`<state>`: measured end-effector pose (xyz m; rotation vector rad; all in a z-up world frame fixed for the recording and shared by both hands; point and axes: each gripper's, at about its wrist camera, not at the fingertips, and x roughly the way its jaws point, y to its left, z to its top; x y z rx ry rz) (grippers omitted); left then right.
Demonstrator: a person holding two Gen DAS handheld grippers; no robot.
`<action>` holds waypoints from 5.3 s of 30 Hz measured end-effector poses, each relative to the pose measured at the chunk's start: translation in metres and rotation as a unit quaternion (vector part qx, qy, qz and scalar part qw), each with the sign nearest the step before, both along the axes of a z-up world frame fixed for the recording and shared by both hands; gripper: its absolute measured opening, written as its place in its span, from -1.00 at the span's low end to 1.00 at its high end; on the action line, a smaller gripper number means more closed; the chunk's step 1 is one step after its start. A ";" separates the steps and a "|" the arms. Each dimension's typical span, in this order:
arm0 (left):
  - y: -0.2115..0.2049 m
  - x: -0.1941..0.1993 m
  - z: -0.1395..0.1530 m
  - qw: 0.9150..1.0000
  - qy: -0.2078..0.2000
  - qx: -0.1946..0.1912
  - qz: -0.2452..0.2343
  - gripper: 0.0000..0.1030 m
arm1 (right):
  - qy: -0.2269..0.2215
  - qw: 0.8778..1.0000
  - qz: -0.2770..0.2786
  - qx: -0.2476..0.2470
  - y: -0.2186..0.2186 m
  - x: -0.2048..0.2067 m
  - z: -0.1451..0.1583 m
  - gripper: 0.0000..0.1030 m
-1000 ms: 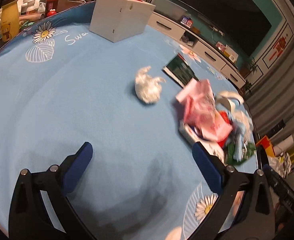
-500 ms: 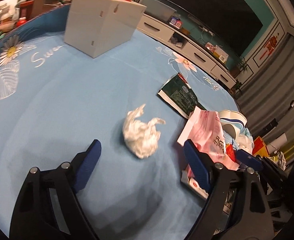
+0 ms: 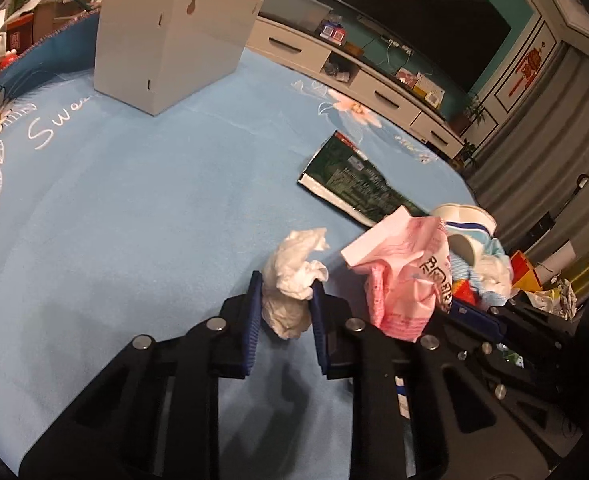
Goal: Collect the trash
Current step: 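Grasp the pink plastic bag with the right tool while the left tool grasps the white tissue, then carry both items over the black bin and open both tools to drop them, then move both open tools back over the table trash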
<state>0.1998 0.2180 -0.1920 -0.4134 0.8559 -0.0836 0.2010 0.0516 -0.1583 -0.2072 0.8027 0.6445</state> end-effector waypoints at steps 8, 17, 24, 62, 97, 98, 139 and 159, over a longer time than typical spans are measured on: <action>-0.006 -0.035 0.037 0.999 -0.037 0.009 0.000 -0.54 | -0.030 0.998 -0.025 0.058 -0.030 -0.029 0.040 -0.79; -0.043 -0.080 0.061 0.999 -0.037 0.011 -0.030 -0.53 | -0.024 0.993 -0.083 0.075 -0.091 -0.072 0.056 -0.79; -0.087 -0.105 0.072 0.997 -0.036 0.028 -0.067 -0.52 | -0.020 0.987 -0.142 0.076 -0.148 -0.104 0.055 -0.78; -0.263 -0.132 0.102 0.962 -0.054 0.137 -0.231 -0.49 | -0.033 0.941 -0.296 0.159 -0.312 -0.165 0.053 -0.78; -0.394 -0.084 0.094 0.917 -0.091 0.198 -0.334 -0.48 | -0.020 0.891 -0.405 0.205 -0.414 -0.165 0.012 -0.78; -0.399 -0.082 0.094 0.915 -0.094 0.200 -0.338 -0.48 | -0.019 0.889 -0.409 0.205 -0.417 -0.164 0.010 -0.78; -0.407 -0.054 0.063 0.927 -0.061 0.139 -0.344 0.94 | 0.032 0.837 -0.507 0.201 -0.460 -0.154 -0.013 0.48; -0.111 -0.121 0.057 0.999 0.007 0.048 -0.023 0.94 | 0.078 0.934 -0.321 0.136 -0.289 -0.147 0.017 0.63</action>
